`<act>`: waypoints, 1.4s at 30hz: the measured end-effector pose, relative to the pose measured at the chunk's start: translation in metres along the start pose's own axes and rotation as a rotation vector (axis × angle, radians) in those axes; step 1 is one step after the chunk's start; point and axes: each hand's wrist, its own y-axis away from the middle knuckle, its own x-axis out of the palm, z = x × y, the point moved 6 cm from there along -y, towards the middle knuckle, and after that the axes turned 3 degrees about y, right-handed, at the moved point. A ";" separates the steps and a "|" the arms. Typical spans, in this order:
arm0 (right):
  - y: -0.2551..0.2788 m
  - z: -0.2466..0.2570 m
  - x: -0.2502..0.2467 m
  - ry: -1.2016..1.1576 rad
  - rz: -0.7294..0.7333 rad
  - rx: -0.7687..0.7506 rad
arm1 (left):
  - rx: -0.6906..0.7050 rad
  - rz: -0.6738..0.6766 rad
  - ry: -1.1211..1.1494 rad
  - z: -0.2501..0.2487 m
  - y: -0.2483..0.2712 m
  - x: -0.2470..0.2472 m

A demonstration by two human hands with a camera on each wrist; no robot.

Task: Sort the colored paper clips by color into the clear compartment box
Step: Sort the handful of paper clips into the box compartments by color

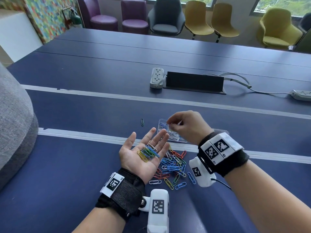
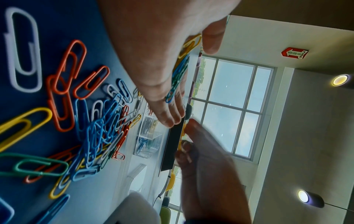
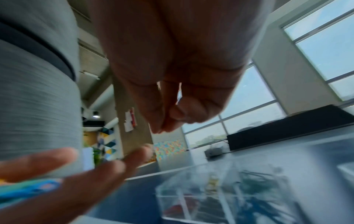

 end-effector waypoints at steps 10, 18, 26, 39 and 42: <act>0.030 0.040 0.033 0.031 0.386 -0.215 | 0.005 0.040 -0.012 -0.002 0.004 0.004; 0.029 0.035 0.026 -0.015 0.321 -0.210 | 0.036 0.026 0.025 -0.002 0.005 0.010; 0.028 0.044 0.030 0.065 0.306 -0.247 | 0.026 0.002 0.017 0.001 0.004 0.009; 0.027 0.050 0.032 0.111 0.242 -0.272 | 0.001 0.024 0.033 0.001 0.003 0.009; 0.024 0.047 0.030 0.027 0.197 -0.270 | 0.006 0.036 0.017 0.002 0.001 0.010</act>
